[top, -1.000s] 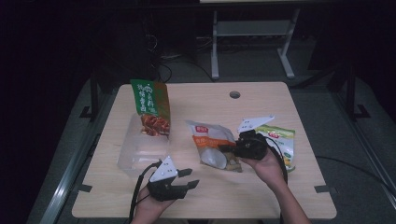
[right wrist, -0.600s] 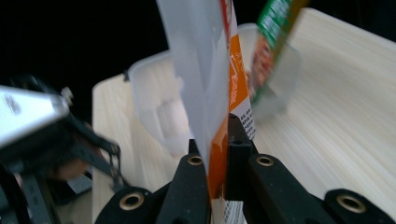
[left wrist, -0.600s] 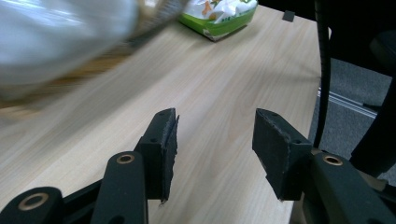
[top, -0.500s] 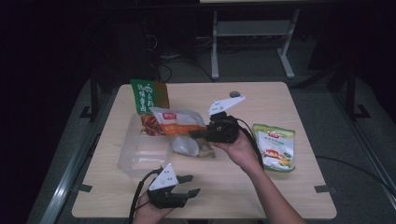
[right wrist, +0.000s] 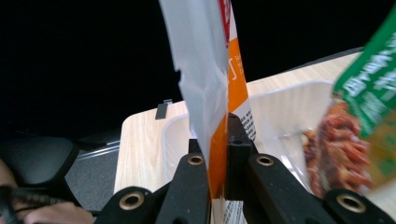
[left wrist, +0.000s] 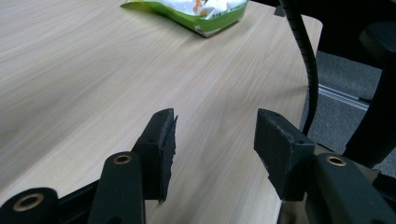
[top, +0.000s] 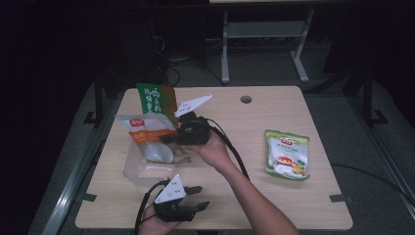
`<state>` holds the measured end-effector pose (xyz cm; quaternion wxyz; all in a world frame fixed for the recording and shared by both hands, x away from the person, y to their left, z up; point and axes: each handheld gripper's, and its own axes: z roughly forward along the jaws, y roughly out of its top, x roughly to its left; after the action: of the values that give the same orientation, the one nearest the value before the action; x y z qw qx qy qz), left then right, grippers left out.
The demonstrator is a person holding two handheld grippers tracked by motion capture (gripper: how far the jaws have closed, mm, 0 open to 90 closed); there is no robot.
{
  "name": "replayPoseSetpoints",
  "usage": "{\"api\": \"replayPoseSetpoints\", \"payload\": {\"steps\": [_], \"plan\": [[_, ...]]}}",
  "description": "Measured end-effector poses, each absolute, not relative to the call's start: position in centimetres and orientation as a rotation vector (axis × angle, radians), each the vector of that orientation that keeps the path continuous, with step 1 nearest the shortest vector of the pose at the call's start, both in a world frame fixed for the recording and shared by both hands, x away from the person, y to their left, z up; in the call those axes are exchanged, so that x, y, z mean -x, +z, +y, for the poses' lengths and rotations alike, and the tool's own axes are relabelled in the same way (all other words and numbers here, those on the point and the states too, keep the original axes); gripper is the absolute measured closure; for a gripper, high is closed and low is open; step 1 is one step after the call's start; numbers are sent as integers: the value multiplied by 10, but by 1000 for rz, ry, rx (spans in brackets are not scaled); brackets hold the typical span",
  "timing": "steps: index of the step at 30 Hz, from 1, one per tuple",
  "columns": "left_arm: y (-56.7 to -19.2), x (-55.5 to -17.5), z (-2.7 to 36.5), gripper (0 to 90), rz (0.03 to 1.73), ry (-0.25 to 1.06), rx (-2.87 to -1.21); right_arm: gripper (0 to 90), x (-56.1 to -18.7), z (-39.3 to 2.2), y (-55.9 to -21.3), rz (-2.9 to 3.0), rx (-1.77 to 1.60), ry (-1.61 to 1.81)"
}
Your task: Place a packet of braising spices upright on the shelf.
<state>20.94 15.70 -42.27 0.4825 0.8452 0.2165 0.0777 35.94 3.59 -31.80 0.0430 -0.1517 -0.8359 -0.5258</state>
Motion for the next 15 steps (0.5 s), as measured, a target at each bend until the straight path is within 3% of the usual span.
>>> {"api": "replayPoseSetpoints", "payload": {"steps": [15], "plan": [[-426, -208, 157, 474, 536, 168, -2054, 900, -372, 84, -338, -2502, 394, -1516]]}}
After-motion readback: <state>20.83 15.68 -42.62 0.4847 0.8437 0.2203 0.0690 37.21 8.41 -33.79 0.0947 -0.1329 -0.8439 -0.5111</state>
